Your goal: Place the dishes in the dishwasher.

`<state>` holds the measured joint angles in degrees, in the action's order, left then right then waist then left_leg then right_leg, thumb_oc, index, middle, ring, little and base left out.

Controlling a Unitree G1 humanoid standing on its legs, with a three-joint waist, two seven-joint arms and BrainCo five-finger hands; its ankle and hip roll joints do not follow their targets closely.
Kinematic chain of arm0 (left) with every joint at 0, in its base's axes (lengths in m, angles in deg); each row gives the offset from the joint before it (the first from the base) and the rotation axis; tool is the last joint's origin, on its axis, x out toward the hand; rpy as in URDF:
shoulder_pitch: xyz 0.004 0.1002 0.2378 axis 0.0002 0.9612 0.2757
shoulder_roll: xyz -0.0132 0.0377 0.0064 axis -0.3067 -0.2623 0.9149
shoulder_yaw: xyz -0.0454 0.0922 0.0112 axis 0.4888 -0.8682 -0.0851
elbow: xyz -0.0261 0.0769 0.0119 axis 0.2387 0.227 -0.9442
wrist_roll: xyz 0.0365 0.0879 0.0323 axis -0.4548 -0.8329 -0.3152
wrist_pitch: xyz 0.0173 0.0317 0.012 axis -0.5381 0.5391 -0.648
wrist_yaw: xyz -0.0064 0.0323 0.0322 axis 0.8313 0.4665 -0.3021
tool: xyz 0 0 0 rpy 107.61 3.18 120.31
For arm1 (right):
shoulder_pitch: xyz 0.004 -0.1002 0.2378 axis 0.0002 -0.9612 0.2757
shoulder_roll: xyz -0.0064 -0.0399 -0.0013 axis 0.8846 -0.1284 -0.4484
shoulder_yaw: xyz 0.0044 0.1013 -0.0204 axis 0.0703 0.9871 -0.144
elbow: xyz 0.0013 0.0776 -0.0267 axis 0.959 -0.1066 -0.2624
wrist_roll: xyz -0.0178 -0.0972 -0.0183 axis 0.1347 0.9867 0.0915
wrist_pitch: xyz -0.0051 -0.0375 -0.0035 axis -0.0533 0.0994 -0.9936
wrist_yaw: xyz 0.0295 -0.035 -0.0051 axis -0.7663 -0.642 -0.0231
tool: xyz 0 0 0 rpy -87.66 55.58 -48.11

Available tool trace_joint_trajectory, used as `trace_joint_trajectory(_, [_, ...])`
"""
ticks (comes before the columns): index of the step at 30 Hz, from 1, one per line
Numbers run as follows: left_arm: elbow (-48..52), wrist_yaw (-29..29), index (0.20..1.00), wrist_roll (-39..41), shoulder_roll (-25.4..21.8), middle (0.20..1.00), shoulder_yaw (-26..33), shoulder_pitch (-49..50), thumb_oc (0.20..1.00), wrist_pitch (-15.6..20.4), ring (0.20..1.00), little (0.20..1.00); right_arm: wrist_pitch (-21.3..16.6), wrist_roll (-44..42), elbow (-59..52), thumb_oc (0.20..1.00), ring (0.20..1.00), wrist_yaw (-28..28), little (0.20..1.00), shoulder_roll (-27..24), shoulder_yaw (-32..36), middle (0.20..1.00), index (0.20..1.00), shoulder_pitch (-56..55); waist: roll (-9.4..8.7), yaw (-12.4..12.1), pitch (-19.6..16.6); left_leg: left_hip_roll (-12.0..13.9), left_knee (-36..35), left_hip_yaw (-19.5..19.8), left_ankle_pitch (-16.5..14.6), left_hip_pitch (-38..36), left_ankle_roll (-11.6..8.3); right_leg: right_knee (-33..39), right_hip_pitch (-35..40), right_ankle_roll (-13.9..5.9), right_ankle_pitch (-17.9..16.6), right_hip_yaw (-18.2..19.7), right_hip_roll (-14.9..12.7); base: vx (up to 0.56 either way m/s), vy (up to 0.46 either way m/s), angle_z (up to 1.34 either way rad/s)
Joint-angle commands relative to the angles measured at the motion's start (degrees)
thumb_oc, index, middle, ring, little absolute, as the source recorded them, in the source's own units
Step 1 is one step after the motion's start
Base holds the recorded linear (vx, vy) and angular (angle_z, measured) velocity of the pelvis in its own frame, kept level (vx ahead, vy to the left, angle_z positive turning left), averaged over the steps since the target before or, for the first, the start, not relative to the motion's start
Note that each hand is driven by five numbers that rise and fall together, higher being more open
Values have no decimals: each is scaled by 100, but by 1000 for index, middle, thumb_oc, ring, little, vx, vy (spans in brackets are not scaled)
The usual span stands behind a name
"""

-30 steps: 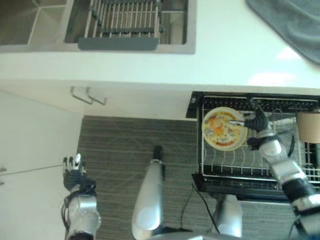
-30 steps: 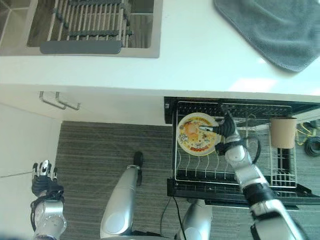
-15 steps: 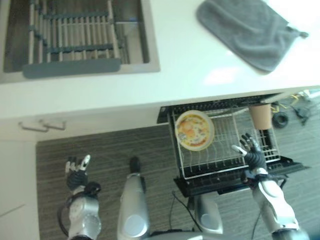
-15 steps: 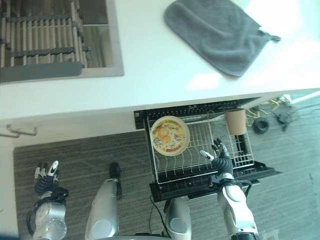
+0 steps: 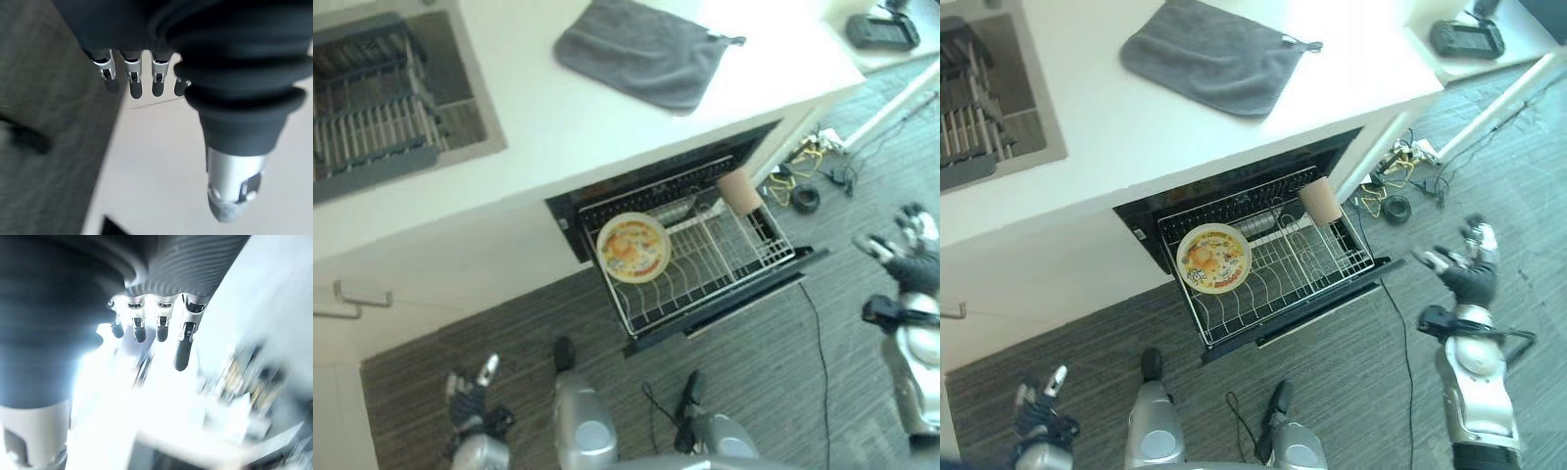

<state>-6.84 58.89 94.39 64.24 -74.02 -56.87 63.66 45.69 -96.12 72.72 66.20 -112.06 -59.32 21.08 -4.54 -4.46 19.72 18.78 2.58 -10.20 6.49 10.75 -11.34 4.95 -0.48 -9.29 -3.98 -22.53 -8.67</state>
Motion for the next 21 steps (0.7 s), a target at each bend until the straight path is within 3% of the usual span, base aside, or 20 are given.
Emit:
trace_joint_trajectory(1, [116, -264, 1000, 156, -624, 1000, 158, -155, 1000, 330, 1000, 1000, -160, 535, 20, 1000, 1000, 741, 1000, -119, 490, 1000, 1000, 226, -253, -191, 51, -356, 239, -122, -488, 57, 297, -521, -64, -261, 146, -71, -612, -21, 42, -20])
trace_joint_trajectory(2, [94, -303, 1000, 114, -620, 1000, 166, -160, 1000, 330, 1000, 1000, -140, 581, 123, 1000, 1000, 879, 1000, -153, 595, 1000, 1000, 116, -251, -173, 68, -343, 237, -138, -467, 74, 284, -533, -68, -260, 159, -75, -621, 43, 7, -3])
trace_joint_trajectory(3, [77, -313, 1000, 49, -660, 1000, 213, -184, 1000, 314, 1000, 1000, -126, 934, 450, 573, 573, 1339, 573, -140, 702, 573, 573, -121, -277, -143, 69, -342, 258, -142, -471, 98, 282, -561, -97, -262, 154, -83, -642, 51, -15, 10])
trace_joint_trajectory(4, [75, -295, 1000, 73, -703, 1000, 249, -216, 1000, 254, 1000, 1000, -130, 1117, 615, 200, 200, 1451, 200, -113, 683, 200, 200, -191, -289, -132, 66, -341, 290, -137, -483, 121, 282, -575, -117, -267, 139, -87, -654, 65, -32, 10])
trace_joint_trajectory(7, [40, -246, 1000, 298, -938, 1000, 368, -390, 1000, -28, 1000, 1000, 38, 1192, 1132, 200, 200, 1298, 200, -66, 325, 200, 200, -288, -270, -113, 155, -376, 412, -73, -512, 224, 311, -628, -211, -275, 102, -91, -702, 28, -36, -1])
trace_joint_trajectory(11, [122, -244, 1000, 362, -1193, 1000, 278, -797, 1000, -105, 1000, 1000, -545, 348, 2097, 200, 200, 1119, 200, 146, -243, 200, 200, 102, -130, -152, 440, -464, 878, 97, -660, 678, 340, -813, -468, -221, 184, -14, -803, -40, -48, 8])
trace_joint_trajectory(15, [387, -75, 1000, 510, -1282, 1000, 173, -1025, 1000, -245, 1000, 1000, -730, -74, 2589, 200, 200, 877, 200, 87, -520, 200, 200, 632, 85, -235, 681, -582, 1337, 311, -789, 1171, 367, -1190, -874, -178, 324, 49, -966, -61, -24, 10])
trace_joint_trajectory(18, [467, -17, 1000, 543, -1268, 1000, 3, -1120, 1000, -403, 1000, 1000, -1071, -1181, 3313, 200, 200, 572, 200, -63, -660, 200, 200, 1363, 460, -345, 830, -755, 1697, 496, -890, 1647, 411, -1774, -1578, -105, 506, 229, -1238, -48, 44, 9])
trace_joint_trajectory(19, [456, -13, 1000, 536, -1263, 1000, -5, -1133, 1000, -420, 1000, 1000, -1071, -1267, 3380, 200, 200, 513, 200, -85, -676, 200, 200, 1425, 481, -350, 822, -765, 1721, 504, -899, 1692, 416, -1823, -1643, -99, 523, 248, -1255, -24, 73, 15])
trace_joint_trajectory(21, [418, 13, 1000, 768, -1193, 1000, -218, -1142, 1000, -577, 1000, 1000, -816, -1942, 4005, 200, 200, 216, 200, -324, -869, 200, 200, 2207, 813, -443, 866, -918, 1775, 620, -889, 1873, 461, -2177, -2116, -68, 631, 387, -1397, -25, 136, 22])
